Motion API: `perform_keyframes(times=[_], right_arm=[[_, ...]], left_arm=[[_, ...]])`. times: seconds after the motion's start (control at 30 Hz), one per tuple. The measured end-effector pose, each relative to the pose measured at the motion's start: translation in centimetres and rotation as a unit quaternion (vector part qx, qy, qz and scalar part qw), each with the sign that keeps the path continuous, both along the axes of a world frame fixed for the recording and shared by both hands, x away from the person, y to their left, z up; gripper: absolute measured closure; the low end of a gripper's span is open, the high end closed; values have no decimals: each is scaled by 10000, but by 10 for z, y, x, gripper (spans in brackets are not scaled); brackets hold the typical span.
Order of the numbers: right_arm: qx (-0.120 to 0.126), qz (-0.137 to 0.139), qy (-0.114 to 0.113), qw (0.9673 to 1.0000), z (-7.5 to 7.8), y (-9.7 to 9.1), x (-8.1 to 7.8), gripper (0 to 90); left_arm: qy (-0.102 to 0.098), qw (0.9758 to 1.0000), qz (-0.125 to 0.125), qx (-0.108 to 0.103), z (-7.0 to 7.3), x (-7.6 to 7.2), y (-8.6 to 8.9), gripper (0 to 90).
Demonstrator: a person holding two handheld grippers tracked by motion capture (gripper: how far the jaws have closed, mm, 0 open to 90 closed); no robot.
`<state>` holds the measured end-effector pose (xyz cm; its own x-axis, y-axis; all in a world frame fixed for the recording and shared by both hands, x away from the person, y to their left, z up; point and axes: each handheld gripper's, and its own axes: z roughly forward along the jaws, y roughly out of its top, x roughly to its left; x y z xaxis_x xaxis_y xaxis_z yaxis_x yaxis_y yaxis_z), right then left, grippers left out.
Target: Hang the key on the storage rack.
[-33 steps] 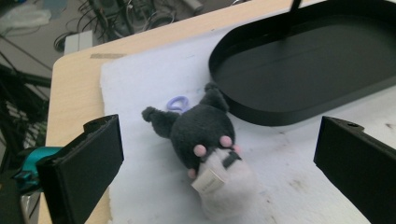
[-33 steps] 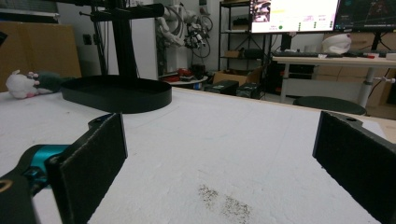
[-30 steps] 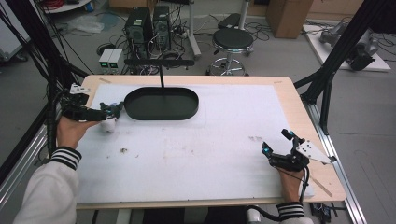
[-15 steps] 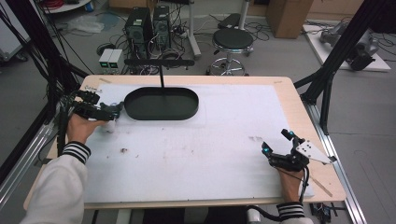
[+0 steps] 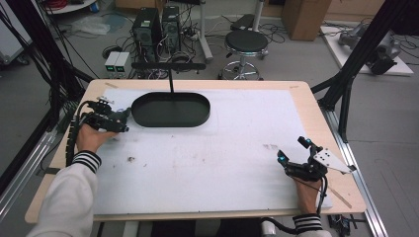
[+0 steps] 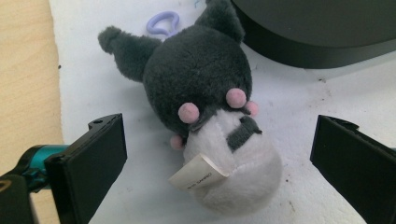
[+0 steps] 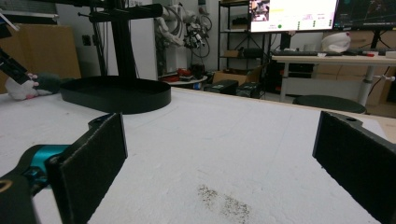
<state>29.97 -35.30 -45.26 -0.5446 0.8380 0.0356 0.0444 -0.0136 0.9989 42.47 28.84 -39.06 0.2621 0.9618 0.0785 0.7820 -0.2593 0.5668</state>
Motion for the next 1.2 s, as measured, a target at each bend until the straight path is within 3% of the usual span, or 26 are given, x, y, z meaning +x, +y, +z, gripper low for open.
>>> perform_keyframes(times=[0.57,0.87,1.0,1.2], right_arm=[[44,4,31,10000,0,-1,0,20],[8,7,12,10000,0,0,0,20],[-5,8,12,10000,0,0,0,20],[-13,16,12,10000,0,0,0,20]], left_arm=[[416,9985,212,300,-9,6,-3,103],[608,9976,218,232,-15,9,-5,231],[625,9977,196,196,-16,10,-7,365],[671,9971,276,249,-16,10,-7,486]])
